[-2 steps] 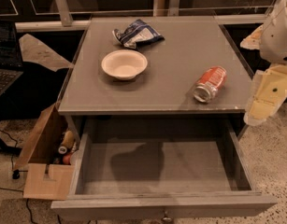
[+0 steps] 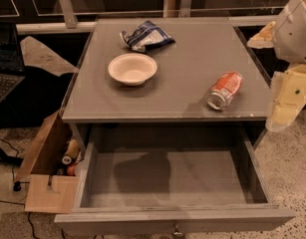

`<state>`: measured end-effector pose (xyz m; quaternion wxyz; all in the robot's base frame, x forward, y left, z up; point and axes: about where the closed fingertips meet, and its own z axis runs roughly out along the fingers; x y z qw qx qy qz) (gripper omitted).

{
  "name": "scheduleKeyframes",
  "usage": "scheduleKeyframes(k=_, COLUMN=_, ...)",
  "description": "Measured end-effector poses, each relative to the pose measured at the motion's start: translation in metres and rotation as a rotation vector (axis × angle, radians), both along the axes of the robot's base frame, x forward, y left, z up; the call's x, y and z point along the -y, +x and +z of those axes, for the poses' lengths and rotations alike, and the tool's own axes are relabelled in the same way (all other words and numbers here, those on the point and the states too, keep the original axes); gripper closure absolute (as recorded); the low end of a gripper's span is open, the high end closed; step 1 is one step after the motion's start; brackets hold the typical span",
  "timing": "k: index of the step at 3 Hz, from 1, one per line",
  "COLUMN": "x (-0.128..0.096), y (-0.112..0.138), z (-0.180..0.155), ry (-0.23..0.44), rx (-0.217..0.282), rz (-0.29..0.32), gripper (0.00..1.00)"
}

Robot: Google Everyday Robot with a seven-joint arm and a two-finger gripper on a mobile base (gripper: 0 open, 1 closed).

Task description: Place coke can into top drawer

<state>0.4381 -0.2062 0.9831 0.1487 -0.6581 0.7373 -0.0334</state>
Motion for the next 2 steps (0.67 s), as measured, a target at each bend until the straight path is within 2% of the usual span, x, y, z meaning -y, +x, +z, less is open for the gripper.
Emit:
scheduleKeyframes(k=1, x=-0.010, y=-0.004, z=0.004, ry=-0.048, rx=-0.035, rz=0.210, gripper=0.00)
scheduleKeyframes(k=2, x=-0.016, y=0.007, z=0.008, ry=-0.050, rx=-0.021, rz=0.405, gripper=0.00)
